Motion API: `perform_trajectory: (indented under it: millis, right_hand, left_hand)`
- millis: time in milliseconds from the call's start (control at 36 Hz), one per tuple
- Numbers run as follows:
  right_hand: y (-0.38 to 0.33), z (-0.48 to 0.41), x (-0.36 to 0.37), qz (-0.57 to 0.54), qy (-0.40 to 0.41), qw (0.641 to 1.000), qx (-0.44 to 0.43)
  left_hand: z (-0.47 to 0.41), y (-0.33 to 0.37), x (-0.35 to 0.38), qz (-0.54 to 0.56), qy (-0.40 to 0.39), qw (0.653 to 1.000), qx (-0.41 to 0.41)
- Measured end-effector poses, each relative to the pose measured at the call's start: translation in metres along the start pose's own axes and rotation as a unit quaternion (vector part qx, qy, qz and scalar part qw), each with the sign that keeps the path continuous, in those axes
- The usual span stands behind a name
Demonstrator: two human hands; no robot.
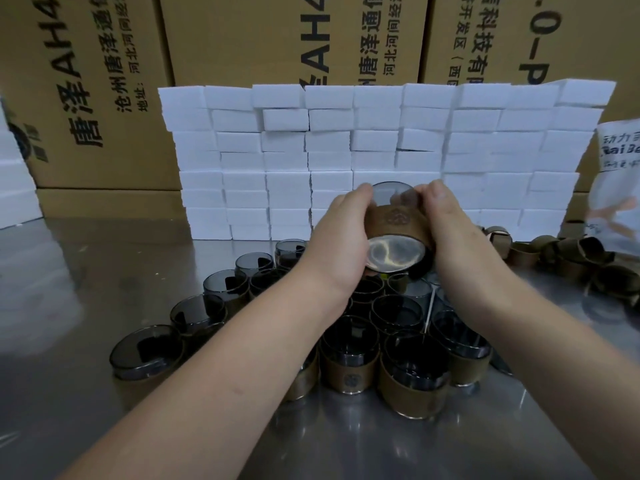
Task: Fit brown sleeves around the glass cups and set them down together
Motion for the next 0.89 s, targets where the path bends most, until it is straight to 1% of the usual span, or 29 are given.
perform_trajectory:
  millis: [56,194,250,306,361,417,500,583,722,806,889]
  right_hand:
    - [-0.002,0.005,-0.001,-0.033,0.010,0.999,0.006]
    - [-0.001,0.007,-0.005,-0.128,0.050,0.989,0.051]
    - [0.002,0.008,-0.006,-0.178,0.045,0.980,0.080]
    - [0.004,0.008,-0.002,-0.214,0.024,0.971,0.106]
    - [0.005,0.007,-0.001,-0.217,0.025,0.969,0.117]
    - [0.005,0.006,-0.004,-0.203,0.050,0.972,0.111]
    - [0.003,0.006,-0.007,-0.179,0.073,0.976,0.099]
    - [0.000,0.006,-0.009,-0.173,0.090,0.978,0.073]
    - [-0.004,0.006,-0.008,-0.173,0.094,0.980,0.040]
    - [-0.002,0.007,-0.008,-0.186,0.103,0.977,0.034]
    - [0.001,0.009,-0.007,-0.194,0.118,0.973,0.045]
  left_hand:
    - [0.001,-0.001,0.000,0.002,0.008,1.000,0.007]
    - [0.008,-0.007,0.007,0.001,-0.018,1.000,0.015]
    - [0.009,-0.008,0.009,0.000,-0.029,0.999,0.028]
    - [0.010,-0.004,0.010,-0.005,-0.034,0.998,0.054]
    - [0.010,-0.001,0.011,-0.012,-0.042,0.997,0.071]
    - [0.011,-0.001,0.014,-0.026,-0.059,0.995,0.080]
    - [0.014,0.002,0.016,-0.056,-0.069,0.989,0.118]
    - [0.020,0.007,0.015,-0.071,-0.064,0.984,0.150]
    - [0.026,0.016,0.013,-0.070,-0.037,0.976,0.202]
    - [0.024,0.013,0.012,-0.029,-0.054,0.980,0.189]
    - [0.022,0.004,0.014,0.068,-0.072,0.987,0.129]
Point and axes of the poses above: each hand's wrist, its own z-axis away from the middle knuckle, its own x-axis out of the palm, y = z × x, the point moved 7 cm from there along -z, towards the middle knuckle, and after that the axes turned 10 degrees about y, right-handed, at the moved point
